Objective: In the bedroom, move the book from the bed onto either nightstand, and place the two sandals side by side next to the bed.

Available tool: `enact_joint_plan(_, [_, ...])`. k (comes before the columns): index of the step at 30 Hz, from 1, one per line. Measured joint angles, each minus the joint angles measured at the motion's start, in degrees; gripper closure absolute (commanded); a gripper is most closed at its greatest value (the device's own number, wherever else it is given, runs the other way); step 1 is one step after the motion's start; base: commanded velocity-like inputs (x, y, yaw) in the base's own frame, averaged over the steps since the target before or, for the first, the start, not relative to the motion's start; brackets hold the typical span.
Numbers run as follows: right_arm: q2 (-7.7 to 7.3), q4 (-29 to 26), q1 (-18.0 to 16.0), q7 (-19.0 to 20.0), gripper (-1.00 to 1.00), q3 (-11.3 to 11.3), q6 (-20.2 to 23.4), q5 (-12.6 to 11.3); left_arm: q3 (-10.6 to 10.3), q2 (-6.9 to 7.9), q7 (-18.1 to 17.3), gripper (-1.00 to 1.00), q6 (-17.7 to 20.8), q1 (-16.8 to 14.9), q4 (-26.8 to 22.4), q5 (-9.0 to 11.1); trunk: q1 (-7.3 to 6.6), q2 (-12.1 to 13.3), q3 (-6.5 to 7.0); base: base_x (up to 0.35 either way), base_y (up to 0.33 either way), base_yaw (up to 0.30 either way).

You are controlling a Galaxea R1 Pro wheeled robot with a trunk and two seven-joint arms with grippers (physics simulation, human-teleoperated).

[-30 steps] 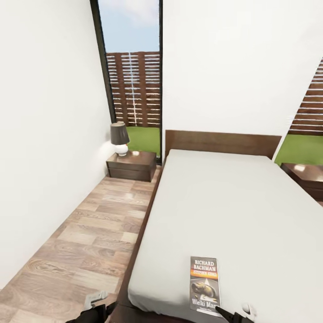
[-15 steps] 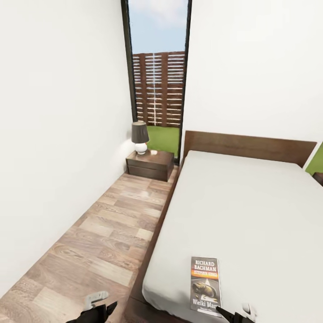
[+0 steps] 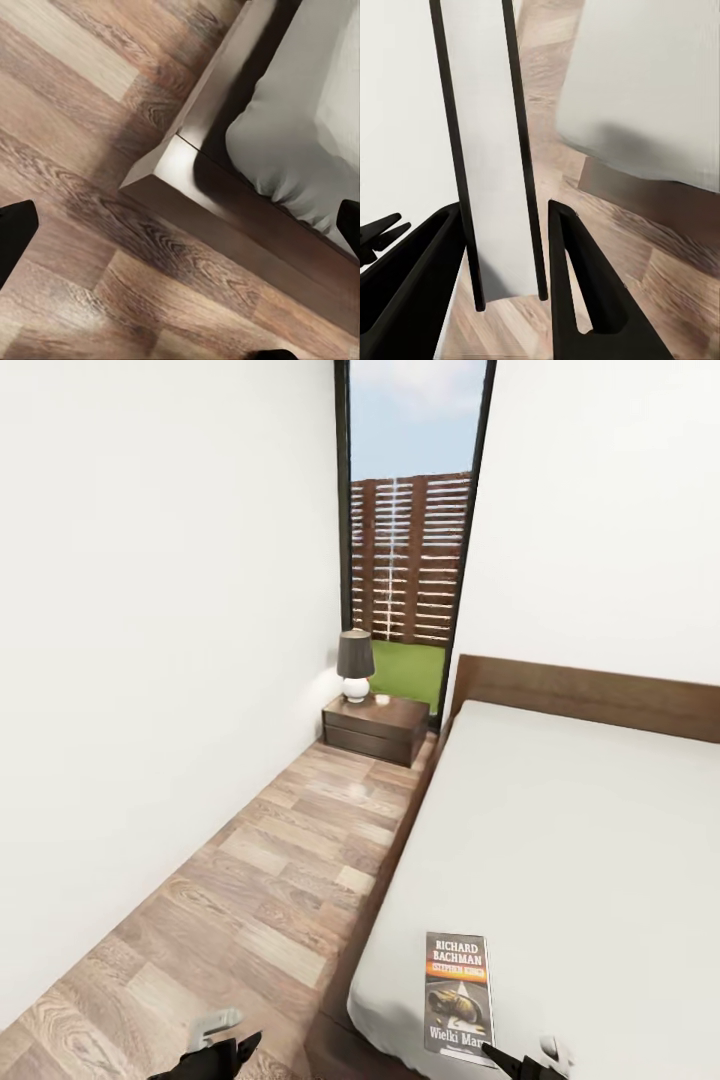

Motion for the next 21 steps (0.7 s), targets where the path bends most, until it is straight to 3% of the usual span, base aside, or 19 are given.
enact_joint_plan(14, [0.01, 0.0, 0.0, 0.0, 1.00, 0.0, 0.0, 0.0, 0.0, 0.00, 0.0, -1.00, 0.0, 0.0, 0.0, 0.0, 0.00, 0.0, 0.00, 0.000, 0.001, 0.288])
enact_joint_plan(21, [0.02, 0.0, 0.0, 0.0, 1.00, 0.1, 0.0, 0.0, 0.0, -0.01, 0.0, -1.00, 0.0, 0.0, 0.0, 0.0, 0.00, 0.0, 0.00, 0.000, 0.183, 0.288])
